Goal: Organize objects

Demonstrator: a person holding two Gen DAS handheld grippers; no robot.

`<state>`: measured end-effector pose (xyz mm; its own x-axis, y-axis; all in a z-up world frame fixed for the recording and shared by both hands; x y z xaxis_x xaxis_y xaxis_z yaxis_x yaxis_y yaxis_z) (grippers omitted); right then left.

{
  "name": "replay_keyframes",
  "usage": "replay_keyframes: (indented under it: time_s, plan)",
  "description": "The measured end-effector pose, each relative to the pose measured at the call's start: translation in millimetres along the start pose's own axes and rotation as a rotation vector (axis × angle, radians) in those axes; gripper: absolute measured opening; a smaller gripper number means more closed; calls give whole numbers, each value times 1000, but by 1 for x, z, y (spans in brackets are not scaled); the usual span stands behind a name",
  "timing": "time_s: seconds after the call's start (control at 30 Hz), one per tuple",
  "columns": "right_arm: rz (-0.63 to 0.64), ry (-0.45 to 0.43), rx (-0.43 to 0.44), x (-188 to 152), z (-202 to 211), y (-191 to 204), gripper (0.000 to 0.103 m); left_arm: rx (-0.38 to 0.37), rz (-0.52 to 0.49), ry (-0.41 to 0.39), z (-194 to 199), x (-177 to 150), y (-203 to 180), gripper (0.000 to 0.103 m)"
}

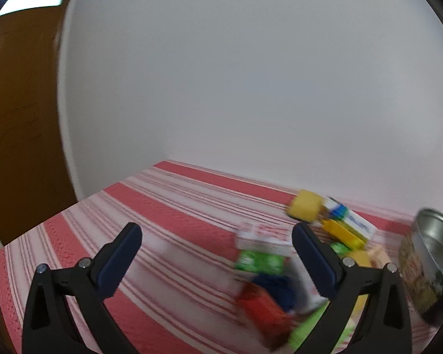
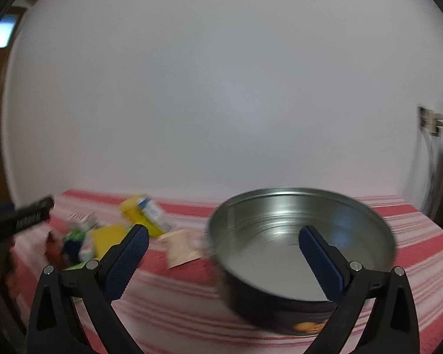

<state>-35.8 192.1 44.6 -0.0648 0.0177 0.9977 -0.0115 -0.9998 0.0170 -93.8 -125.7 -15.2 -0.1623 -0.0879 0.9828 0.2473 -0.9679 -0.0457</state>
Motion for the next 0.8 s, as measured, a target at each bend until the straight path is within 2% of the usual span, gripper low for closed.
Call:
replay_keyframes:
  time_s: [0.07, 0.2, 0.3, 0.4, 0.47, 0.53, 0.57, 0.8]
  plan:
    - [-16, 49, 97, -7, -6, 15, 102, 22, 8, -2, -5, 1, 10, 103]
    - [-67, 259, 343, -34, -20, 64, 102, 53, 10, 43, -19, -3, 17, 103]
    - [-67, 358, 449, -49, -25, 106, 102, 43, 49, 56, -20, -4, 23, 103]
    - [5, 418, 491, -62, -32, 139, 102, 30, 59, 72, -17, -7, 23, 103]
    - [96, 456, 483, -71, -39, 154, 102, 15, 63, 87, -18, -10, 21, 103]
    - [132, 503, 492, -80, -49, 159, 102, 18, 63, 93, -18, -10, 21, 103]
    - [118, 572, 531, -89, -58, 166, 102, 22, 65, 96, -19, -10, 22, 103]
    - [85, 614, 571, -95, -74, 173, 102, 21, 122, 170, -29, -21, 30, 103]
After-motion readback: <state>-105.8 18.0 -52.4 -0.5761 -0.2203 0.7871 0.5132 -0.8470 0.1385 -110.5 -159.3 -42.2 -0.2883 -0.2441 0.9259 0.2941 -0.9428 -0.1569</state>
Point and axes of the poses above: each gripper's, at about its wrist camera, not at the fingertips, and z roughly against the way its jaws point, y to its left, x to its top, the point moved 8 cm from there along -z, roughly the way its jaws point, and after that the axes turned 13 degrees about -y, right-handed, at the moved point
